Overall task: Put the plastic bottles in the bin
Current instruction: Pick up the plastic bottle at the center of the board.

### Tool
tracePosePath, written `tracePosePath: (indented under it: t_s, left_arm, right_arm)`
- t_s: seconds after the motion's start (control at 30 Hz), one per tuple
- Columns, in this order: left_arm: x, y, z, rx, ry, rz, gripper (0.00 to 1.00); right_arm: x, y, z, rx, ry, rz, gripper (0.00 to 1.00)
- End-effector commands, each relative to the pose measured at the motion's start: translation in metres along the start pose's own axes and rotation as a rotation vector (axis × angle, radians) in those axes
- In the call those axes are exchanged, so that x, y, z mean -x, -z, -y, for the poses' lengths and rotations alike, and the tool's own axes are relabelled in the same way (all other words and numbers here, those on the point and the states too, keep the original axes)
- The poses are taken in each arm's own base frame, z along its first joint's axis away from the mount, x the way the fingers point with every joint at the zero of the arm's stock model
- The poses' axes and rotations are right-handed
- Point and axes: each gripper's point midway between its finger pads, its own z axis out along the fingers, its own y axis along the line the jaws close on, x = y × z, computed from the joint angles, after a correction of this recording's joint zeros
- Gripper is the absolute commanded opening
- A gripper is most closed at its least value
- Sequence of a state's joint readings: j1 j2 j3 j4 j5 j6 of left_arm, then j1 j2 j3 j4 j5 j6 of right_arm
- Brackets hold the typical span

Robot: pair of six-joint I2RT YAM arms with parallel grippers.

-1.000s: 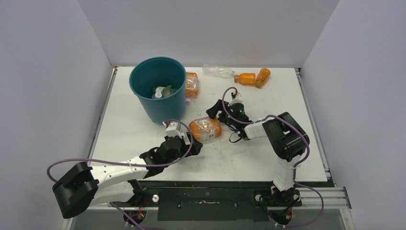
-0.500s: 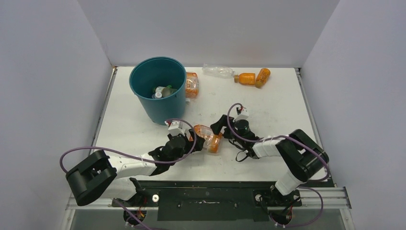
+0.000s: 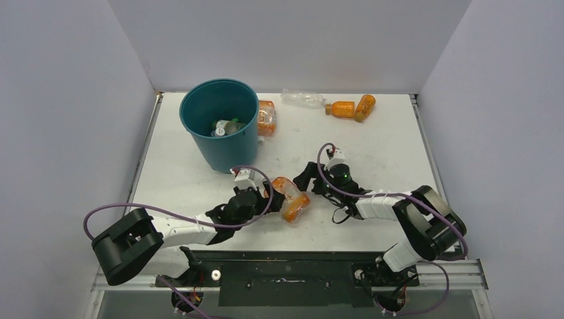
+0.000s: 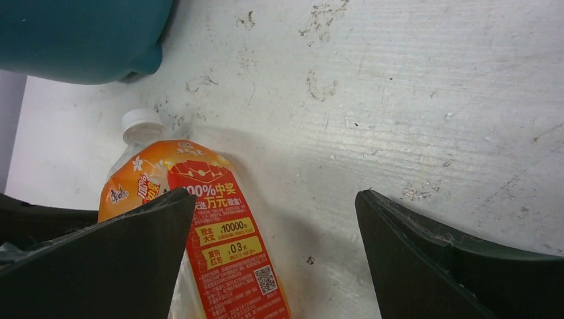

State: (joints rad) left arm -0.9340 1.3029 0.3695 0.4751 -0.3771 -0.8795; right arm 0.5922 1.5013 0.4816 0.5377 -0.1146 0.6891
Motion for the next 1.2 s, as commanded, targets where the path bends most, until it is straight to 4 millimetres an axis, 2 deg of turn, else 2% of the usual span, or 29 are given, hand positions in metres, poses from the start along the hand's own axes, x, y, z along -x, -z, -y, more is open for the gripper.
tracePosePath:
  t_s: [0.0, 0.13, 0.2, 0.3, 0.47, 0.57, 0.7, 0.8, 0.93, 1.17]
  left_arm:
    - [-0.005, 0.005, 0.001, -0.062, 0.060, -0.011, 0.87]
    - [-0.008, 0.006, 0.001, -0.074, 0.063, -0.025, 0.79]
    - [-0.009, 0.005, 0.002, -0.075, 0.057, -0.030, 0.74]
    - [-0.014, 0.002, 0.003, -0.080, 0.053, -0.051, 0.71]
    - [-0.024, -0.001, -0.007, -0.051, 0.059, -0.068, 0.54]
    - [-0.025, -0.001, -0.012, -0.050, 0.055, -0.054, 0.47]
    - [-0.024, -0.004, -0.012, -0.053, 0.016, -0.045, 0.44]
    - [-0.024, -0.007, -0.012, -0.058, -0.002, -0.038, 0.43]
    - [-0.025, -0.011, -0.007, -0.086, 0.000, -0.033, 0.43]
    - [-0.030, -0.010, 0.006, -0.154, 0.003, -0.034, 0.42]
  right_arm:
    - [-0.003, 0.006, -0.029, 0.219, -0.018, -0.035, 0.95]
    - [-0.011, 0.020, -0.042, 0.294, -0.067, -0.049, 0.94]
    - [-0.013, 0.025, -0.043, 0.307, -0.078, -0.058, 0.93]
    - [-0.022, 0.030, -0.043, 0.318, -0.079, -0.098, 0.92]
    - [-0.030, 0.040, -0.044, 0.327, -0.072, -0.142, 0.90]
    - [-0.041, 0.046, -0.041, 0.322, -0.048, -0.209, 0.90]
    - [-0.058, 0.055, -0.036, 0.303, -0.028, -0.306, 0.90]
    - [-0.064, 0.061, -0.033, 0.291, -0.019, -0.332, 0.90]
    - [-0.064, 0.061, -0.035, 0.316, -0.044, -0.319, 0.98]
    - [-0.066, 0.061, -0.061, 0.472, -0.185, -0.290, 0.79]
